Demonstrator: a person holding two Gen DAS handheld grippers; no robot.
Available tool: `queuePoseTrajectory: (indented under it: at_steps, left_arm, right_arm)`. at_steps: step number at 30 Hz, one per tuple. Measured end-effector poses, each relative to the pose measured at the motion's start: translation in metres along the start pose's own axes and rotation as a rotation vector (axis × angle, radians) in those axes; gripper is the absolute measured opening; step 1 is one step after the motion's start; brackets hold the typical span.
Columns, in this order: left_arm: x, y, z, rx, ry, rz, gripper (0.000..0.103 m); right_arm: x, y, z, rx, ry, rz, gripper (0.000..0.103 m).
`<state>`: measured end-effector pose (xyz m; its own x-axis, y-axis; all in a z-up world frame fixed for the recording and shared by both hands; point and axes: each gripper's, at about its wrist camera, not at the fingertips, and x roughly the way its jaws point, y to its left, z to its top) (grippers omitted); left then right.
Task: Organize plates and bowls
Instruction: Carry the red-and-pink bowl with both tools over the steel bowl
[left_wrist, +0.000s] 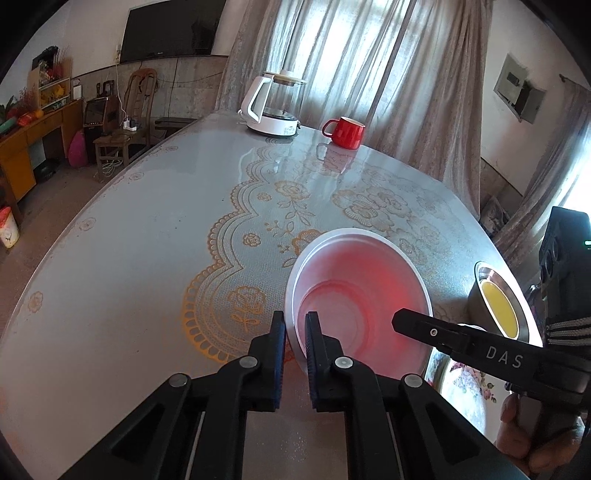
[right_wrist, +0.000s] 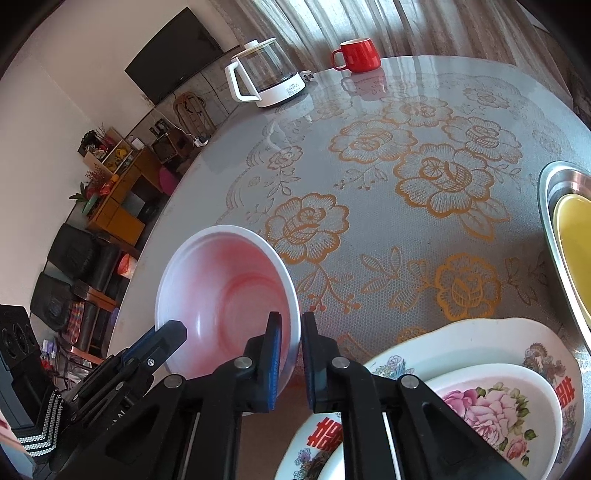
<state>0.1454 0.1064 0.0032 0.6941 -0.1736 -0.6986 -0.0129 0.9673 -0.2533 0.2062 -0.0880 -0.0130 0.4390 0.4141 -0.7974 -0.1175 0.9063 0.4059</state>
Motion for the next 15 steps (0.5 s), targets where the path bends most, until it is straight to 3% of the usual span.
queuePoseTrajectory:
  at_steps: [15]
  left_arm:
    - [-0.028,-0.013,-0.004,0.037,-0.056,-0.005,0.01]
  right_arm:
    - [-0.021,0.002,-0.007,-0.003,-0.049,0.049,0.01]
